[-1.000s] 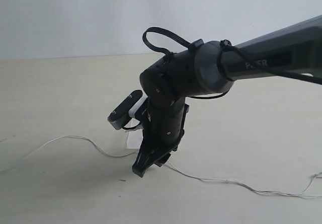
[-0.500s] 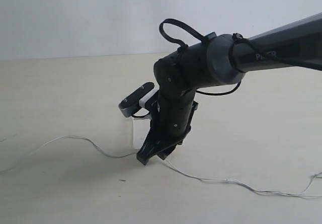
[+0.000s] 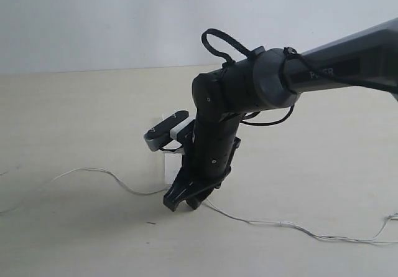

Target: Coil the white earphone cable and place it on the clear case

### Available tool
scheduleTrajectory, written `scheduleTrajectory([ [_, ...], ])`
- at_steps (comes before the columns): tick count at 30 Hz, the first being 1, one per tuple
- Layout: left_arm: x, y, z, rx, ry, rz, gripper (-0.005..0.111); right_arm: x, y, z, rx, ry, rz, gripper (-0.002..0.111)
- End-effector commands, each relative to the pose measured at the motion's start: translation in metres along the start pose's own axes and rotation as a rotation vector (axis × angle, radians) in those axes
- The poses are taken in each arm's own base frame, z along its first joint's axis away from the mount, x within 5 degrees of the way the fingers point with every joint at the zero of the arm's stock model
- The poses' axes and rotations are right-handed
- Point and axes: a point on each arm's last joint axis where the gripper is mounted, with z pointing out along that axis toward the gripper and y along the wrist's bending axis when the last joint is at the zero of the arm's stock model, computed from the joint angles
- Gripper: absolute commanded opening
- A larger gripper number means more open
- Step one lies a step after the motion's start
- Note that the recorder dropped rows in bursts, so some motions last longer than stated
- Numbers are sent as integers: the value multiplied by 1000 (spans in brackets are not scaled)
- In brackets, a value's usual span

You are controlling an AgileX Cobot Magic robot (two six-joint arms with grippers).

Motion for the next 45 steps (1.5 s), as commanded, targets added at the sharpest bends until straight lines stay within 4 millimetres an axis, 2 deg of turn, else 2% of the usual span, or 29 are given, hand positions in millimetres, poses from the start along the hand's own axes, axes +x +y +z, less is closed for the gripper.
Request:
scheduleTrajectory([
  [1, 0, 0, 0, 1, -13, -9, 0, 5, -3, 17, -9, 50, 4, 39],
  [3, 0, 0, 0, 1, -13, -9, 0, 6, -3, 19, -11, 60, 4, 30],
  [6, 0, 0, 0, 1, -13, -9, 0, 8, -4, 19, -4, 89, -10, 0],
  [8, 0, 0, 0, 1, -13, -9, 0, 11, -4, 15, -1, 122, -21, 0],
  [11, 0, 0, 0, 1, -13, -9, 0, 11, -3, -3, -8, 177, -39, 0],
  [14, 0, 0, 0, 1, -13, -9, 0, 6, 1, -37, -28, 180, -58, 0],
  [17, 0, 0, 0, 1, -13, -9, 0, -4, 5, -84, -30, 65, -74, 0],
  [22, 0, 0, 0, 1, -13, -9, 0, -12, 17, -192, -17, -249, -105, 0],
  [27, 0, 0, 0, 1, -13, -9, 0, 9, 33, -298, 15, -553, -159, 0],
  [32, 0, 0, 0, 1, -13, -9, 0, 39, 44, -386, 97, -859, -208, 0],
  [37, 0, 0, 0, 1, -13, -9, 0, 55, 50, -437, 154, -1093, -214, 0],
  [42, 0, 0, 0, 1, -13, -9, 0, 59, 52, -461, 193, -1227, -220, 0],
  [45, 0, 0, 0, 1, -13, -9, 0, 60, 52, -466, 211, -1249, -239, 0],
])
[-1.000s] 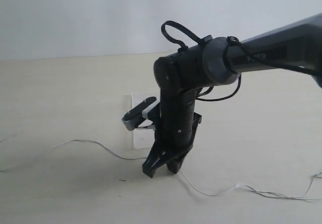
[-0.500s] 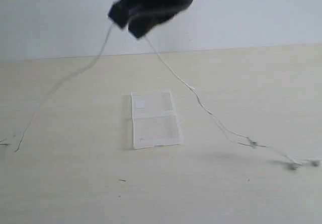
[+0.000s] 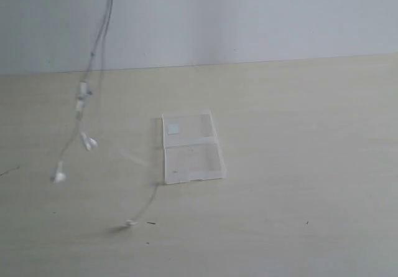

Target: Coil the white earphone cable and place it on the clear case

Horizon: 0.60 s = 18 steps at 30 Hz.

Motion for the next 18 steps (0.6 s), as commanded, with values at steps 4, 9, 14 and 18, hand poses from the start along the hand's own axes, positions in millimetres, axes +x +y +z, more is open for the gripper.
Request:
scheduleTrajectory([
  [4, -2, 0, 0, -5, -37, 2, 0, -10, -2, -7, 18, -62, -35, 0],
  [9, -22, 0, -3, 33, -255, -248, 0, -11, -3, -7, 32, -69, -43, 0],
  [14, -34, 3, -7, 22, -401, -293, 0, -10, -4, -7, 48, -62, -57, 0],
  [18, -43, 6, -12, 5, -516, -295, 0, -10, -4, -7, 49, -66, -56, 0],
])
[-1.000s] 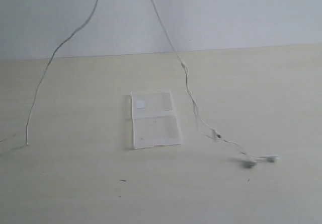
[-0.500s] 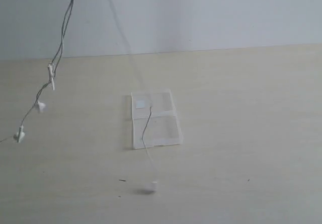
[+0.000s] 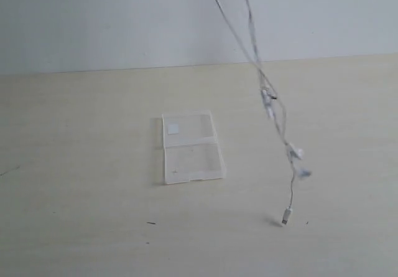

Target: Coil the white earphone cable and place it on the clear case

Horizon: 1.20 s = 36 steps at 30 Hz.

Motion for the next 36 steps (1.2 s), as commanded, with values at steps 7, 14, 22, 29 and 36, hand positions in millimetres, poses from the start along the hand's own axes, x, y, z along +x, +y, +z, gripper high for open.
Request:
scheduleTrajectory([
  [7, -14, 0, -1, 3, -149, -86, 0, -8, 0, -2, 0, -74, 23, 0],
  [14, -23, -6, -1, 50, -167, -133, 0, -9, 0, -2, 3, -82, 24, 0],
  [22, -35, -26, 31, 189, -37, 44, 0, -14, -3, -3, 27, -139, 29, 0],
  [29, -25, -57, 86, 501, 266, 133, 0, -12, -3, -2, 28, -124, 72, 0],
  [36, -18, -82, 127, 852, 388, -79, 6, -9, -10, -7, 105, -78, 108, 0],
])
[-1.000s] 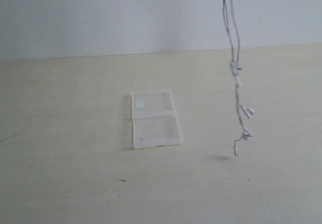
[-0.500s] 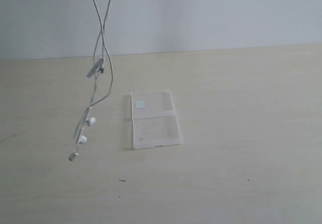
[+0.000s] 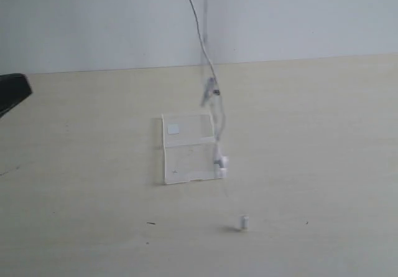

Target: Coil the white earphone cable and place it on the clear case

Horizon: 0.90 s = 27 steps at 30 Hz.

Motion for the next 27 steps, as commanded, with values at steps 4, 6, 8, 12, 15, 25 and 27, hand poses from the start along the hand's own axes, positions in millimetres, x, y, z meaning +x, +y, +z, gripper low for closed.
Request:
scheduleTrajectory([
  [4, -7, 1, 40, 354, 17, -114, 26, 0, -3, -5, 38, 32, 32, 0],
  [6, -5, 0, 49, 376, 35, -130, 43, 1, -3, -5, 36, 38, 32, 0],
  [8, -3, -6, 62, 407, 53, -154, 72, 1, -3, -5, 36, 38, 32, 0],
  [12, -5, -21, 88, 398, 63, -128, 74, 1, -3, -5, 32, 36, 47, 0],
  [15, -9, -33, 112, 385, 108, -69, 73, 0, -3, -5, 29, 33, 70, 0],
  [25, -4, -23, 150, 171, 256, -2, 0, 0, -1, -5, 10, 30, 89, 0],
  [27, -3, -25, 149, 206, 261, 29, 0, 0, -1, -5, 10, 30, 89, 0],
])
